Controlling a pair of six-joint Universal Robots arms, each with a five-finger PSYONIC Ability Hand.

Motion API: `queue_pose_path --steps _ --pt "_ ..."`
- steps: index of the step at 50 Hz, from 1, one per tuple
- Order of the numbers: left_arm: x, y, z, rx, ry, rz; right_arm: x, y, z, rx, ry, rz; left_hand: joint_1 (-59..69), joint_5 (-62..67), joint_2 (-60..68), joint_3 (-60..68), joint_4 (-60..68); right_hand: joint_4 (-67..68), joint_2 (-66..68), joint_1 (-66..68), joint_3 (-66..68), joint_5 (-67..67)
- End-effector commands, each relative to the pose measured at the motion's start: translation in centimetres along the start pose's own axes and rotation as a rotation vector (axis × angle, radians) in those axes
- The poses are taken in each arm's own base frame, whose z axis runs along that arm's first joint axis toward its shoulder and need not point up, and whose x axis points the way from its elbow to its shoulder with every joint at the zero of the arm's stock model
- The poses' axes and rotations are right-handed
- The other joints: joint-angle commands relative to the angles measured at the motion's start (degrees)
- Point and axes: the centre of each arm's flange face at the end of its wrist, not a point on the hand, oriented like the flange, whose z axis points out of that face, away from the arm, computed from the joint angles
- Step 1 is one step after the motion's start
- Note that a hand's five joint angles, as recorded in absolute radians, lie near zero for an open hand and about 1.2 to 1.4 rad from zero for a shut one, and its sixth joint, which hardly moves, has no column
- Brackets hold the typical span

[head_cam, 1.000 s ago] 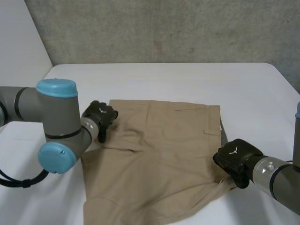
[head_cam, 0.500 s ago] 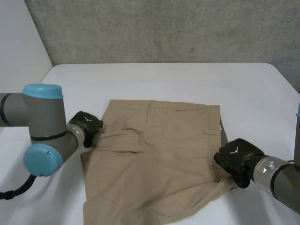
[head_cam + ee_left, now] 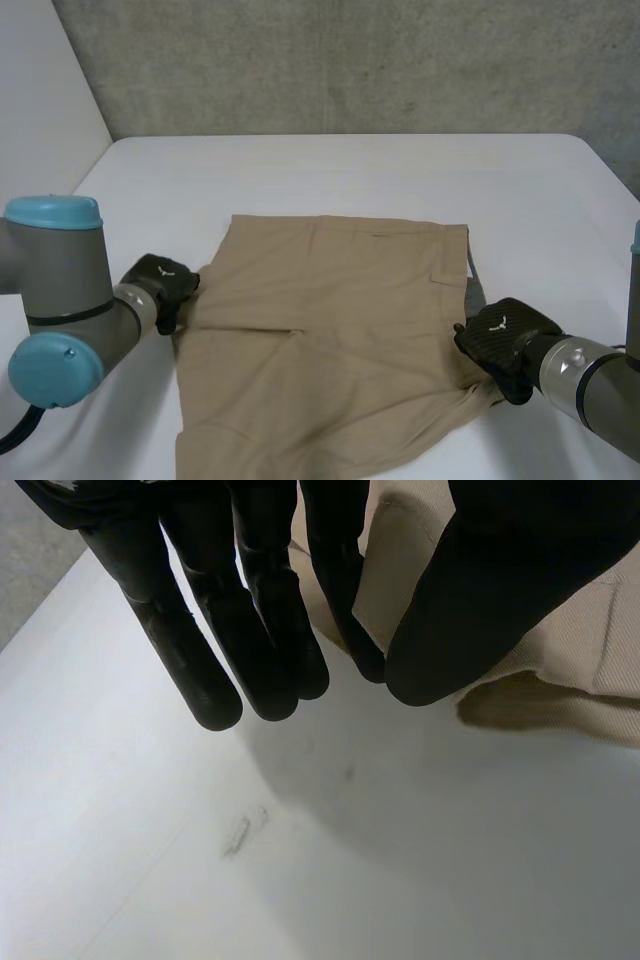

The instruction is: Fold the shorts.

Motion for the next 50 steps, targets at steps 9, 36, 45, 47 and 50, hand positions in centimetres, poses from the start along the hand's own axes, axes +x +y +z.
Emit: queue_pose_path --steps 9,36,45,47,50 --pt "-1.7 -5.4 -7.7 0.232 -0.082 -0.125 1.6 -1.6 0.5 0.098 0.063 0.156 -33.7 -34.6 -34.5 -34.4 -34.6 11.7 13.0 24.4 12.5 12.7" --pt "9.2 1.4 -20.6 0.049 0.183 -0.427 4.4 -2.9 4.2 0.228 0.122 0.517 -31.0 -31.9 -31.8 -31.8 -31.9 11.7 13.0 24.4 12.5 12.7" --pt "9.7 2.5 -20.5 0.0 0.108 -0.377 4.3 -2.6 4.5 0.216 0.122 0.52 -30.9 -31.8 -31.7 -31.6 -31.7 11.7 13.0 24.4 12.5 12.7" --pt "9.7 2.6 -20.4 -0.007 0.108 -0.373 4.2 -2.5 4.4 0.215 0.121 0.521 -29.9 -30.7 -30.7 -30.6 -30.7 11.7 13.0 24.4 12.5 12.7" --pt "10.0 3.0 -20.0 -0.022 0.108 -0.362 4.0 -2.4 4.3 0.212 0.116 0.521 -17.8 -18.7 -18.6 -18.5 -18.7 11.7 13.0 24.4 12.5 12.7"
